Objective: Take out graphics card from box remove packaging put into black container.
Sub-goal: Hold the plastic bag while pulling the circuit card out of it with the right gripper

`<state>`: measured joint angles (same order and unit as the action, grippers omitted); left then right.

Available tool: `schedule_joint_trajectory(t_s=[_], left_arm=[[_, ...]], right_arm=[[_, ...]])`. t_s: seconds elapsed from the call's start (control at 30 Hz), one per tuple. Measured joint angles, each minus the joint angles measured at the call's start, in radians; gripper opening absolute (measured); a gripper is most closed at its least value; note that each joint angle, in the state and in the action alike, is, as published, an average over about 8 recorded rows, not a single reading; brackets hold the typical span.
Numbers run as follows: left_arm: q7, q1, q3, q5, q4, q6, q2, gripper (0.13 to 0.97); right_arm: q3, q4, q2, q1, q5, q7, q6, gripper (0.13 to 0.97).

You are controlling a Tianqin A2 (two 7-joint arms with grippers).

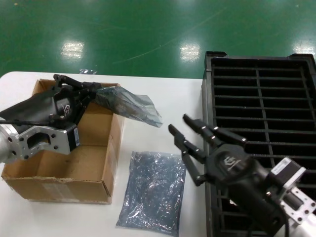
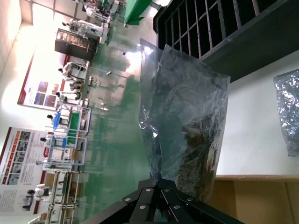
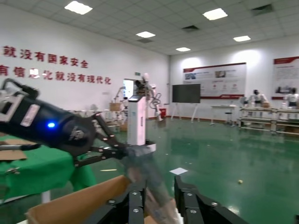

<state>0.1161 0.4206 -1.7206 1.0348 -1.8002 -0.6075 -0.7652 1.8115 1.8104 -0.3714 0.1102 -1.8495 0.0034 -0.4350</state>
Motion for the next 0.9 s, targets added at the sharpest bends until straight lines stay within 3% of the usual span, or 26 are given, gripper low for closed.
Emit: schedule_joint_trajectory(t_s=[0.4, 0.63, 0.9], left_arm=[[0.000, 0.000, 0.000, 0.000, 0.000, 0.000, 0.000, 0.139], [-0.001, 0.000, -0.001, 0.000, 0.000, 0.001, -0.001, 0.139], [-0.001, 0.000, -0.001, 0.000, 0.000, 0.001, -0.001, 0.139]], right_arm=[[0.080, -0.031, 0.023, 0.038, 0.029, -0.029, -0.034, 0.187], [0.104, -0.053, 0.032, 0.049, 0.029, -0.050, -0.060, 0.148], [0.100, -0.164, 0.078, 0.122, 0.015, -0.089, -0.079, 0.134]])
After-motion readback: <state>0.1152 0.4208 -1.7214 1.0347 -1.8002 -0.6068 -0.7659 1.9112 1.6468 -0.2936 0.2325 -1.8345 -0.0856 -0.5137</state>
